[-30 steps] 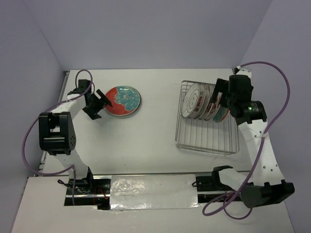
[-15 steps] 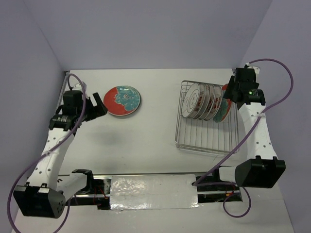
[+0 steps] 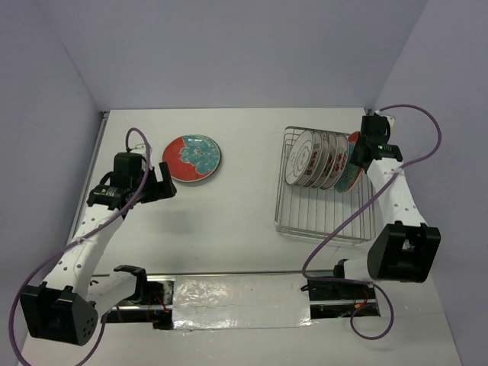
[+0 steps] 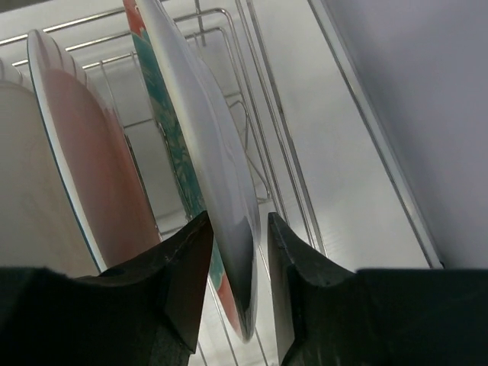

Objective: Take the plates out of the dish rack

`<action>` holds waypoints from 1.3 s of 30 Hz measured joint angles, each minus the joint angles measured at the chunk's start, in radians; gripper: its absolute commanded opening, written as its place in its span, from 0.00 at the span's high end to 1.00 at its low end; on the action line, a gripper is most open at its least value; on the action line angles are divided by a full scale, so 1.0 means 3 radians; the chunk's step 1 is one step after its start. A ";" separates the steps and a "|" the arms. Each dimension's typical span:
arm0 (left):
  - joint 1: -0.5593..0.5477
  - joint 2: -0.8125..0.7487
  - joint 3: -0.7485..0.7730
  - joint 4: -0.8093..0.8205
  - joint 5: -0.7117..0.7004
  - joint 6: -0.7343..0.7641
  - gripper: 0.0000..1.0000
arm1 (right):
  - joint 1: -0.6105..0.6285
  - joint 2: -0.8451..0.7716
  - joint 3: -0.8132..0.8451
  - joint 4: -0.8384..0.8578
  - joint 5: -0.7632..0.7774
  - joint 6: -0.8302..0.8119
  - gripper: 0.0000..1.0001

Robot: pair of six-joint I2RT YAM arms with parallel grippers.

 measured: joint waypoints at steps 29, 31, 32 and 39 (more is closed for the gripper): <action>-0.0033 0.0057 0.0000 0.0006 -0.0022 0.0009 0.00 | 0.0299 -0.0209 0.0516 -0.0360 0.0585 -0.0309 0.86; -0.0033 0.0057 0.0000 0.0006 -0.0020 0.0009 0.00 | 0.0305 -0.0280 0.0739 -0.0436 0.0649 -0.0348 0.86; -0.0033 0.0057 0.0000 0.0006 -0.0020 0.0009 0.00 | 0.0314 -0.0323 0.0851 -0.0474 0.0683 -0.0369 0.86; -0.0033 0.0057 0.0000 0.0006 -0.0019 0.0010 0.01 | 0.0647 -0.0657 0.1652 -0.0715 0.1086 -0.0544 0.86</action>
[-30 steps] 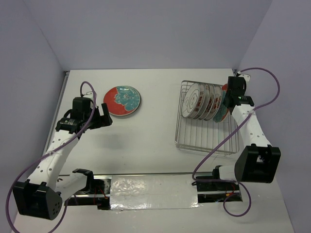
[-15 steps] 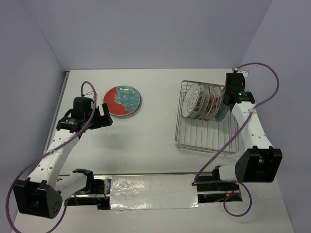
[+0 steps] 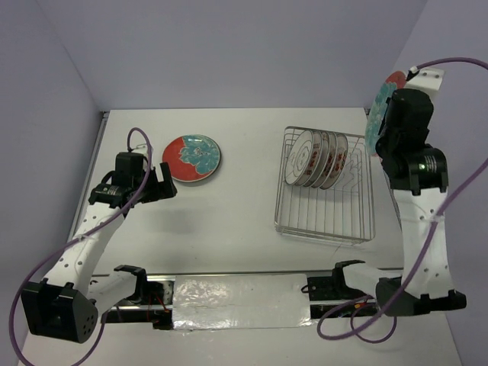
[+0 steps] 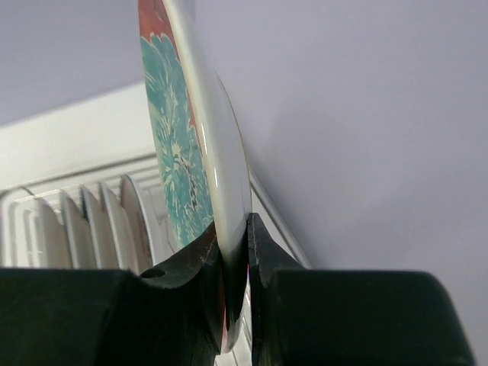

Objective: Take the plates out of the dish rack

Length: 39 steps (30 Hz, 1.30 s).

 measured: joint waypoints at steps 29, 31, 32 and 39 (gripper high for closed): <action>-0.0042 -0.0370 0.0201 0.1790 0.2878 -0.0745 0.09 | 0.1031 -0.0956 -0.2223 0.1956 -0.4126 0.1940 1.00; -0.0069 -0.0310 0.0186 0.1792 0.2880 -0.0760 0.16 | 0.1132 -0.0955 -0.2223 0.2113 -0.4134 0.1966 1.00; -0.0080 -0.0281 0.0183 0.1799 0.2886 -0.0774 0.20 | 0.1170 -0.0950 -0.2223 0.2171 -0.4122 0.1958 1.00; -0.0195 -0.0228 0.0136 0.2099 0.2937 -0.1007 0.91 | 0.1462 -0.0702 -0.2225 0.2326 -0.3918 0.1946 1.00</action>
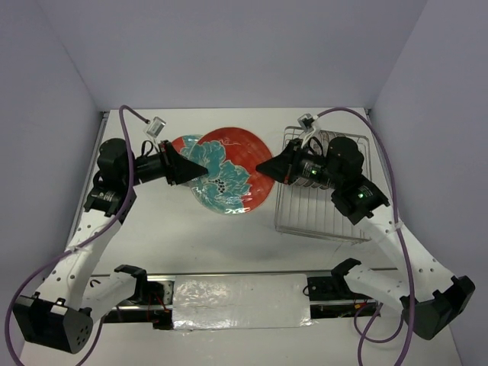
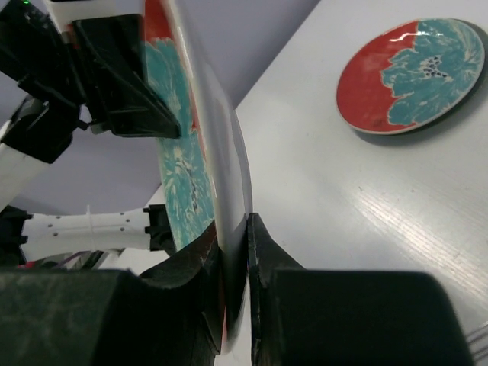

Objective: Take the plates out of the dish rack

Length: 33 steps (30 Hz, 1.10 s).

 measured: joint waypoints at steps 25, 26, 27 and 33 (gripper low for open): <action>0.1041 0.1699 0.0197 -0.1047 -0.2085 -0.0493 0.95 | 0.0067 -0.1447 -0.0070 -0.0712 0.1682 -0.0292 0.00; 0.1044 0.1802 0.0201 -0.0959 -0.2026 -0.0549 0.92 | 0.0067 -0.1447 -0.0075 -0.0765 0.1681 -0.0309 0.00; 0.1044 0.1909 0.0221 -0.0871 -0.1963 -0.0617 0.90 | 0.0067 -0.1447 -0.0085 -0.0811 0.1680 -0.0327 0.00; 0.1031 0.2354 0.0357 -0.0464 -0.1740 -0.0799 0.73 | 0.0067 -0.1450 -0.0094 -0.1017 0.1653 -0.0430 0.00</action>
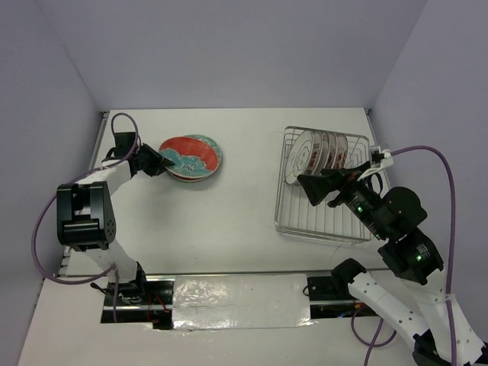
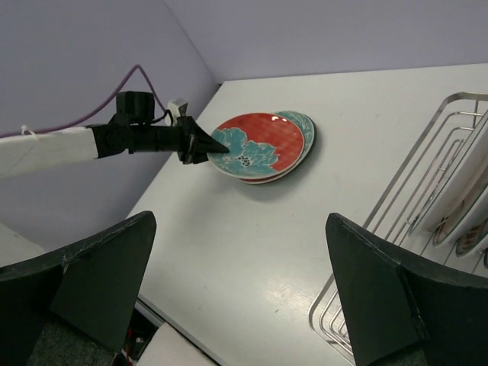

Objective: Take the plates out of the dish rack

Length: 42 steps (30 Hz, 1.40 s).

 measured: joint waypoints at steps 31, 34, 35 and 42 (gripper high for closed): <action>-0.0380 0.0557 0.1021 -0.1146 -0.0994 0.0146 0.01 | 0.0000 -0.0045 -0.0125 -0.0221 -0.0060 -0.0237 0.00; -0.0374 0.0558 0.1153 -0.1394 -0.1179 0.0196 0.01 | 0.0000 0.0014 -0.0121 -0.0267 -0.0067 -0.0256 0.00; -0.0374 0.0559 0.1214 -0.1479 -0.1261 0.0209 0.01 | 0.0000 0.0058 -0.0111 -0.0304 -0.0037 -0.0256 0.00; -0.0385 0.0341 0.1394 -0.1836 -0.1726 0.0360 0.00 | 0.0000 0.0675 -0.0022 -0.0593 0.0547 -0.0212 0.00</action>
